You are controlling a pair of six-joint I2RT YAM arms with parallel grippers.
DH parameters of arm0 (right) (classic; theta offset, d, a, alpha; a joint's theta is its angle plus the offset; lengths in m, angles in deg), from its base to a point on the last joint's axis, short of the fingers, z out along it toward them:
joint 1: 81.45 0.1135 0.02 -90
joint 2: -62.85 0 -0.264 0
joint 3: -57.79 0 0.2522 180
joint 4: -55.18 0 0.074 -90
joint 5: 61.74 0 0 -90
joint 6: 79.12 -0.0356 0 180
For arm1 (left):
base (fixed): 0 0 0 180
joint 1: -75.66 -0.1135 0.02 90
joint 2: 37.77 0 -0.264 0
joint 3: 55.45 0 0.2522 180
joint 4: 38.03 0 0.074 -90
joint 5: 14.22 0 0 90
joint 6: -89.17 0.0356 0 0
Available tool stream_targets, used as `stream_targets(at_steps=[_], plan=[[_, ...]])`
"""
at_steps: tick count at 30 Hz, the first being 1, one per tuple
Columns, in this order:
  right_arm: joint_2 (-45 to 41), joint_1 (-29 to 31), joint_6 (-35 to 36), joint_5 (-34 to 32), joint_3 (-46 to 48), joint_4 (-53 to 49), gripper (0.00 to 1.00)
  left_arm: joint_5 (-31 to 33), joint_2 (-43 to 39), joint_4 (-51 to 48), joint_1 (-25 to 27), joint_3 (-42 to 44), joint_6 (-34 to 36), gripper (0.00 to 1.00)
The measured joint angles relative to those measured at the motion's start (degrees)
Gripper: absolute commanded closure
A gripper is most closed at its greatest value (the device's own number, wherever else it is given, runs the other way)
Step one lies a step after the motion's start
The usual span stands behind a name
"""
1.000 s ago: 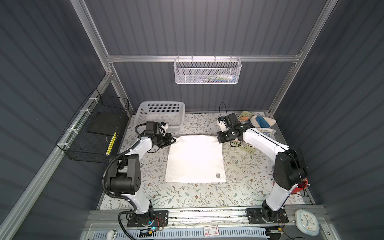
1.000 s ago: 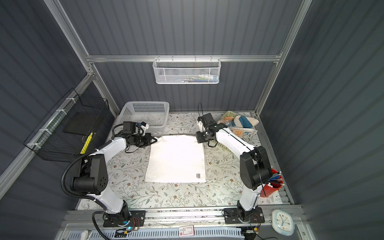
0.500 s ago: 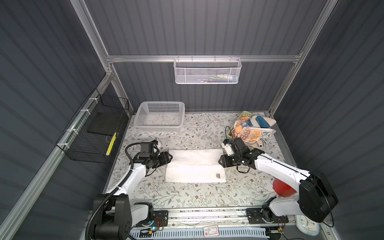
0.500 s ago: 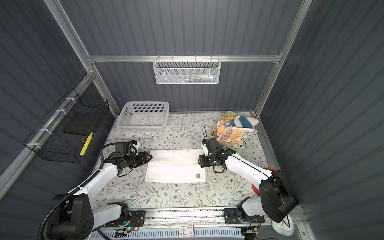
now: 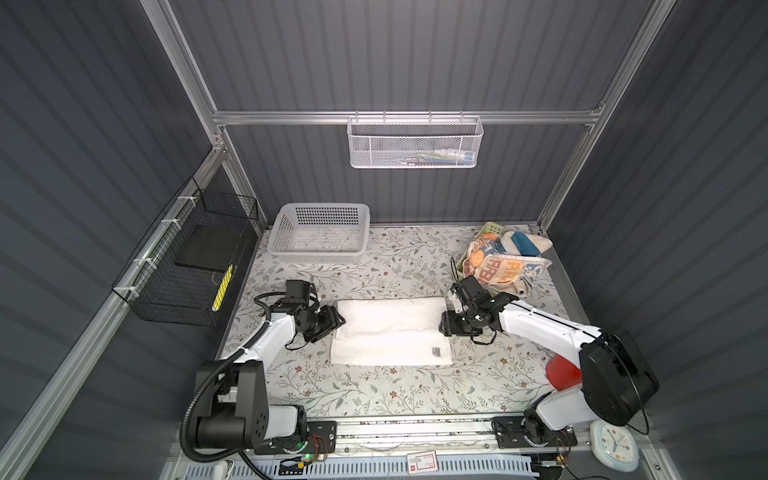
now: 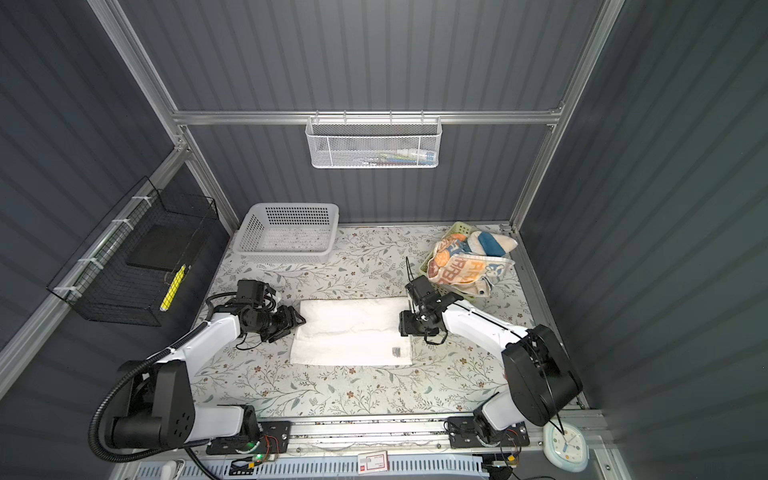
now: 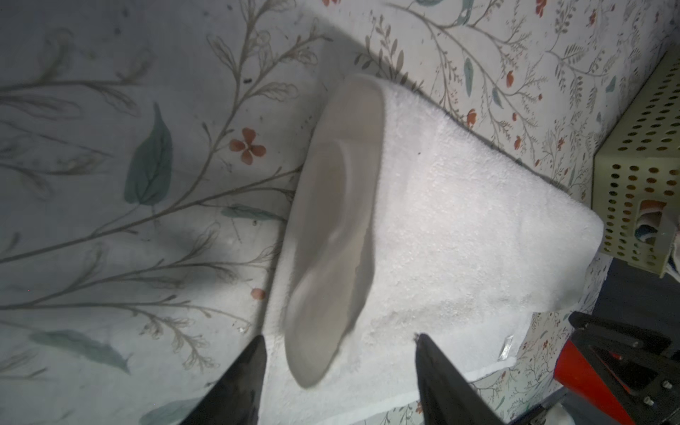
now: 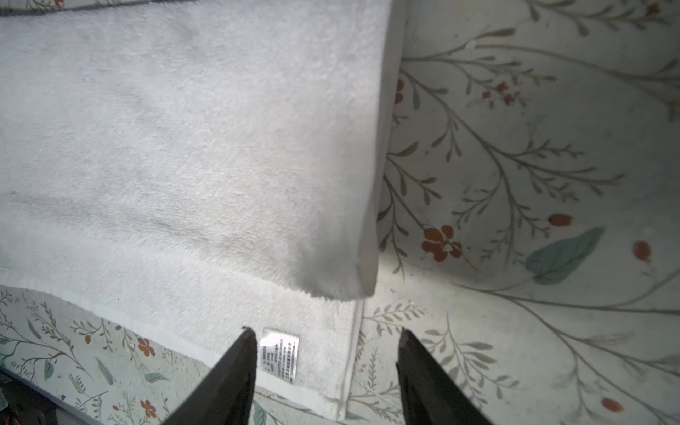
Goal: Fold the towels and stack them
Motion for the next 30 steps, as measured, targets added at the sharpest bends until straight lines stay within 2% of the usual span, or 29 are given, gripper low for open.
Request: stream_targets(at_steps=[3,6,8,12,16,19,25,30], plan=[[2.0,-0.5,0.4,0.2,-1.6,0.2,0.38,-1.5,2.6,0.5,0.0,0.0,-0.6,0.49],[4.4,-1.1,1.1,1.3,-3.4,0.8,0.44,-2.3,3.9,1.0,0.0,0.0,-1.1,0.67],[6.0,-1.4,1.5,2.2,-4.3,1.5,0.53,-2.7,3.9,1.2,0.0,0.0,-1.1,0.83],[7.2,-1.6,1.8,3.9,-4.4,2.4,0.75,-2.9,3.9,0.5,0.0,-1.1,-0.2,1.0],[6.7,-1.7,1.6,4.9,-4.4,2.7,0.93,-2.4,2.7,-1.8,0.0,-3.3,0.7,1.0],[4.8,-1.7,1.5,5.2,-4.5,2.1,0.99,-1.7,1.2,-4.4,0.0,-5.8,1.4,1.0],[-2.0,-1.7,0.9,5.9,-4.9,-2.3,1.0,1.3,-2.2,-10.9,-0.1,-11.3,2.3,1.0],[-8.0,-1.7,-1.2,8.1,-3.2,-5.4,1.0,5.5,-5.4,-17.4,-0.4,-12.1,1.5,1.0]])
